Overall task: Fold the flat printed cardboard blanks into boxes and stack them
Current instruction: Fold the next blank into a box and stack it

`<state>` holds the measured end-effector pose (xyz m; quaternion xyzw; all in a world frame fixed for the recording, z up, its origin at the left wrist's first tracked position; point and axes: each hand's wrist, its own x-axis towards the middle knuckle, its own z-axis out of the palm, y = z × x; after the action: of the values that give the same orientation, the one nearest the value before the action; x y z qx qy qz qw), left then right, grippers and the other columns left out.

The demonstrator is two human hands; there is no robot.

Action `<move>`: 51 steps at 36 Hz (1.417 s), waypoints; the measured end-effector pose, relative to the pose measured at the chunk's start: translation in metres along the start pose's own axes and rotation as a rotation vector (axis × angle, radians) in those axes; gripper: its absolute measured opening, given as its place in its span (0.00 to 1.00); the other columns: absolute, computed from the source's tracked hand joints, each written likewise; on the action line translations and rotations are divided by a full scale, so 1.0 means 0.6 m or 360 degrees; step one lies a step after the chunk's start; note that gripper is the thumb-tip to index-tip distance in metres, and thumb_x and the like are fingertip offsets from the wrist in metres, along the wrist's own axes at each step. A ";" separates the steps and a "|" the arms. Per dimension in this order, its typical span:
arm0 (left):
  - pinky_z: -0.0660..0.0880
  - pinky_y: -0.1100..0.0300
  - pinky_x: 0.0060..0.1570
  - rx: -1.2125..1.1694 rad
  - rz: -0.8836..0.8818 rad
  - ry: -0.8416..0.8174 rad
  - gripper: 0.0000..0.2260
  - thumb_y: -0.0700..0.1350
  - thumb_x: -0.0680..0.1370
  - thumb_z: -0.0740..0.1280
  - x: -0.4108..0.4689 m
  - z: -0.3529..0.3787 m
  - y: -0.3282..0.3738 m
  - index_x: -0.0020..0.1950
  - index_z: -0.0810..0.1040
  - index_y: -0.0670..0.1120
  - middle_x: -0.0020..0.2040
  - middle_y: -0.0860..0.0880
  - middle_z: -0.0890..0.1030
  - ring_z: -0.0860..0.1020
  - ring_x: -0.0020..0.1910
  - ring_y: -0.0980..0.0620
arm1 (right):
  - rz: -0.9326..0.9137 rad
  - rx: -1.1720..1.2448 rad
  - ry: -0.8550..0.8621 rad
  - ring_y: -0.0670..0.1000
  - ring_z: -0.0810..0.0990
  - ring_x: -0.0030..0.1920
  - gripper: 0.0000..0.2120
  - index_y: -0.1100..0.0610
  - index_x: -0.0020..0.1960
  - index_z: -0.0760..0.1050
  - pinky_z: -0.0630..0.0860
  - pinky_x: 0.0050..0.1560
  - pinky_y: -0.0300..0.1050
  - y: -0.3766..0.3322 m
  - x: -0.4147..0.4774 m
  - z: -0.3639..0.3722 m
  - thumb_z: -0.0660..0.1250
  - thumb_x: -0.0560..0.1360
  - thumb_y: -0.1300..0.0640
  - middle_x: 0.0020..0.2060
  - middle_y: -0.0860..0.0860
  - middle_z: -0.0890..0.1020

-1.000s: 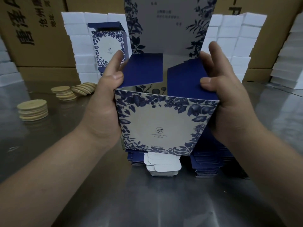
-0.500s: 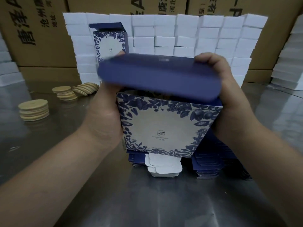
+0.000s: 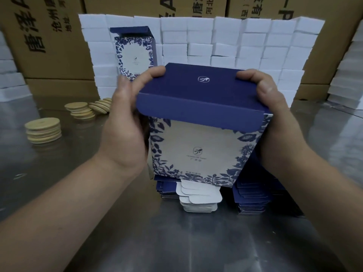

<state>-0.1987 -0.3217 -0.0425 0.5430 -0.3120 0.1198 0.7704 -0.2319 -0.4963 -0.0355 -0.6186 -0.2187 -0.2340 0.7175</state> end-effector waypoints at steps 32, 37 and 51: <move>0.65 0.69 0.61 0.0763 0.0726 -0.0127 0.16 0.61 0.76 0.58 -0.020 0.008 -0.010 0.58 0.67 0.52 0.67 0.43 0.67 0.68 0.67 0.58 | 0.0231 0.0144 0.0166 0.45 0.78 0.60 0.37 0.46 0.75 0.57 0.77 0.57 0.43 0.005 0.001 -0.002 0.62 0.69 0.42 0.69 0.47 0.71; 0.65 0.73 0.59 0.0798 0.0711 -0.0042 0.14 0.59 0.75 0.57 -0.019 0.011 -0.007 0.57 0.69 0.54 0.67 0.48 0.68 0.69 0.65 0.64 | 0.0221 0.0178 0.0174 0.46 0.78 0.61 0.37 0.45 0.75 0.57 0.77 0.57 0.44 0.008 0.002 -0.003 0.62 0.68 0.42 0.71 0.47 0.68; 0.66 0.66 0.60 0.1362 0.1047 0.0386 0.10 0.43 0.76 0.67 -0.009 0.000 -0.010 0.55 0.71 0.50 0.56 0.48 0.66 0.67 0.57 0.60 | -0.0230 -0.0436 0.0260 0.45 0.70 0.67 0.25 0.40 0.61 0.67 0.69 0.64 0.43 0.003 0.000 -0.017 0.65 0.65 0.38 0.69 0.47 0.70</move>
<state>-0.1997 -0.3232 -0.0501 0.6638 -0.2977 0.5319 0.4333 -0.2305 -0.5062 -0.0385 -0.6722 -0.1696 -0.3621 0.6231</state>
